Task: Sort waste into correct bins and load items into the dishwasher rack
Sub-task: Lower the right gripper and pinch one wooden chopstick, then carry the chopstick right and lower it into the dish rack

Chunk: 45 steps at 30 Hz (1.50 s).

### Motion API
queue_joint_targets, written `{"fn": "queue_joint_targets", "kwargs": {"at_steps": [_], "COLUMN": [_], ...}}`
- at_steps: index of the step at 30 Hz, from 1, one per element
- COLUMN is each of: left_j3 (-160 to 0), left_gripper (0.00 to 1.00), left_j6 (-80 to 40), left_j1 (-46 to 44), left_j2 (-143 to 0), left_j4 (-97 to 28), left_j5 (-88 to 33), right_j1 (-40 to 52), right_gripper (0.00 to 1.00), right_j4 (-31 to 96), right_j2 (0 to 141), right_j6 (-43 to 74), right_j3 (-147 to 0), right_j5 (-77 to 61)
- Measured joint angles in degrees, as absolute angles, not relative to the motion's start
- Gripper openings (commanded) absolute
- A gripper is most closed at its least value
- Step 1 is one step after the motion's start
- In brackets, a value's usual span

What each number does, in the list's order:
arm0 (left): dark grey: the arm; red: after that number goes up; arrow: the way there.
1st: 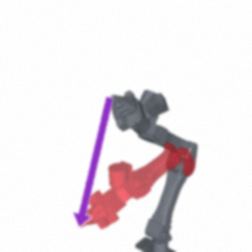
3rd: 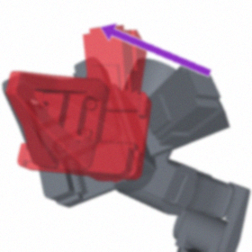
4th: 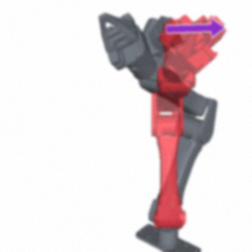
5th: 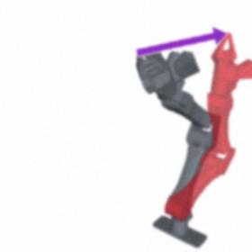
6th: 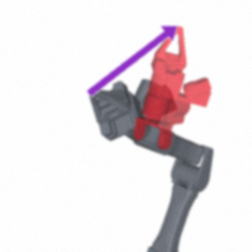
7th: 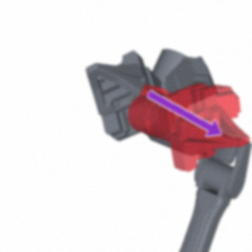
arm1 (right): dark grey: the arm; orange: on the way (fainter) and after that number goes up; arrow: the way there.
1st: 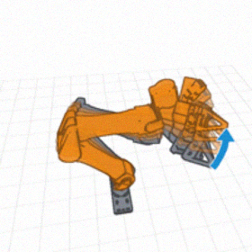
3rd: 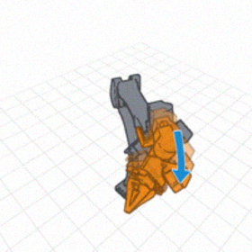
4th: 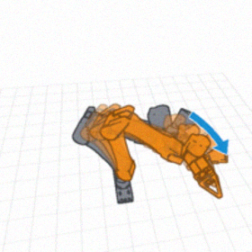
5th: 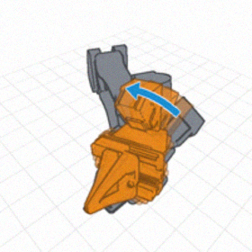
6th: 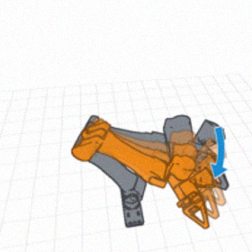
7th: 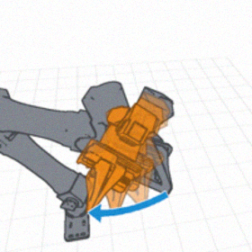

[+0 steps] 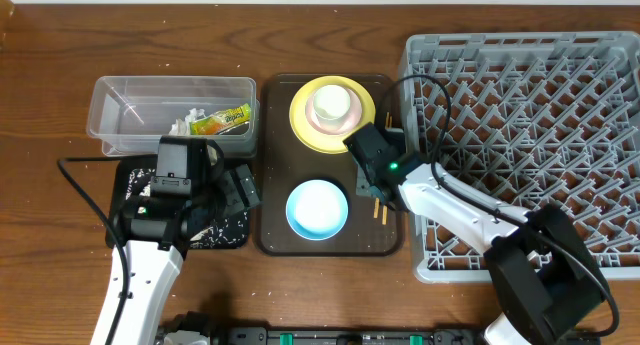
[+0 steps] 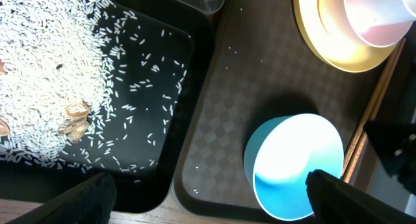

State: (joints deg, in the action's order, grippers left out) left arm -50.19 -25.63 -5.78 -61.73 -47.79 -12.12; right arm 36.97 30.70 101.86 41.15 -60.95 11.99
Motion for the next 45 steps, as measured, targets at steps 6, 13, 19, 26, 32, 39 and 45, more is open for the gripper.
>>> {"fn": "queue_joint_targets", "kwargs": {"at_steps": [6,13,19,26,32,39,45], "left_j3": [-50.2,-50.2,-50.2,-50.2,-50.2,-50.2,-50.2], "left_gripper": [0.96,0.96,0.96,0.96,0.96,0.96,0.96], "left_j6": [-25.6,-25.6,-25.6,-25.6,-25.6,-25.6,-25.6], "left_j1": [-5.8,-5.8,-5.8,-5.8,-5.8,-5.8,-5.8], "left_j2": [-61.7,-61.7,-61.7,-61.7,-61.7,-61.7,-61.7], "left_j4": [-47.8,-47.8,-47.8,-47.8,-47.8,-47.8,-47.8], "left_j5": [-12.1,-12.1,-12.1,-12.1,-12.1,-12.1,-12.1], "right_j1": [37.0,37.0,37.0,37.0,37.0,37.0,36.8], "right_gripper": [0.32,0.32,0.30,0.01,0.01,0.01,0.01], "right_j4": [30.0,28.9,28.0,27.8,27.8,31.0,33.4], "right_j2": [101.9,103.0,107.5,107.9,107.8,100.3,85.3], "right_j6": [40.5,41.0,41.8,42.3,41.7,34.3,28.5], "right_j3": [-61.5,-61.5,-62.0,-62.2,-62.3,-63.2,-65.3], "right_j5": [12.9,13.8,14.1,15.0,15.1,14.0,14.5]}}
